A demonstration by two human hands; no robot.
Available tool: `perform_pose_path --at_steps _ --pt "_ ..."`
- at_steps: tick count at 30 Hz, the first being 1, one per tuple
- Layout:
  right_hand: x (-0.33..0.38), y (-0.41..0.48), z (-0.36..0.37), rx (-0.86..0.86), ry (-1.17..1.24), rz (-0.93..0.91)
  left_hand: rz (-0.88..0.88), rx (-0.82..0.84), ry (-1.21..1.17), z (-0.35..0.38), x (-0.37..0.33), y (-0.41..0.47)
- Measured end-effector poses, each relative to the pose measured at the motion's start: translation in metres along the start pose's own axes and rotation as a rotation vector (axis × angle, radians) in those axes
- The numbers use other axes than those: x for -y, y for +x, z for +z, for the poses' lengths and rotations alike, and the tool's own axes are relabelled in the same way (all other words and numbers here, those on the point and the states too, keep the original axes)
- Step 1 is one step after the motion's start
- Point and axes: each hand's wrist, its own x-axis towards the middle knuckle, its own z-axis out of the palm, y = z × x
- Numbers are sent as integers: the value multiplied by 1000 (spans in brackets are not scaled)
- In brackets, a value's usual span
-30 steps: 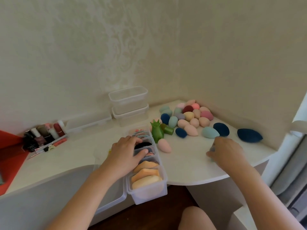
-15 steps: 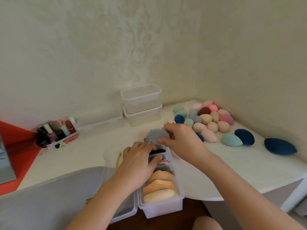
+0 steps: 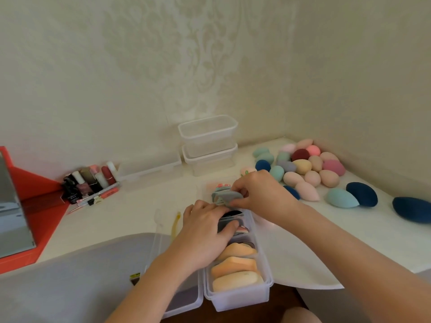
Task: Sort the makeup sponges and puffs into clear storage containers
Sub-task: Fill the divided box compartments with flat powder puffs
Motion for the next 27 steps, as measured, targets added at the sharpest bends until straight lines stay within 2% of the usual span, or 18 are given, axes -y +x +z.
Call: perform_pose_path --at_steps 4,7,11,15,18,22,27 --pt "1 2 -6 126 37 -49 -10 -14 -12 1 -1 0" --pt "4 4 -9 184 -59 -82 -9 -46 5 3 -1 -1" --pt "4 6 -10 112 -195 -150 -22 -55 20 4 -1 -1" --pt "-2 8 -11 106 -137 -142 -32 -60 25 5 -1 -2" --pt "0 6 -8 125 -133 -101 -31 -83 -6 6 0 -4" --pt "10 9 1 131 -288 -27 -35 -134 -36 7 1 -3" --pt "15 12 3 151 -335 11 -8 -234 -68 10 2 -8"
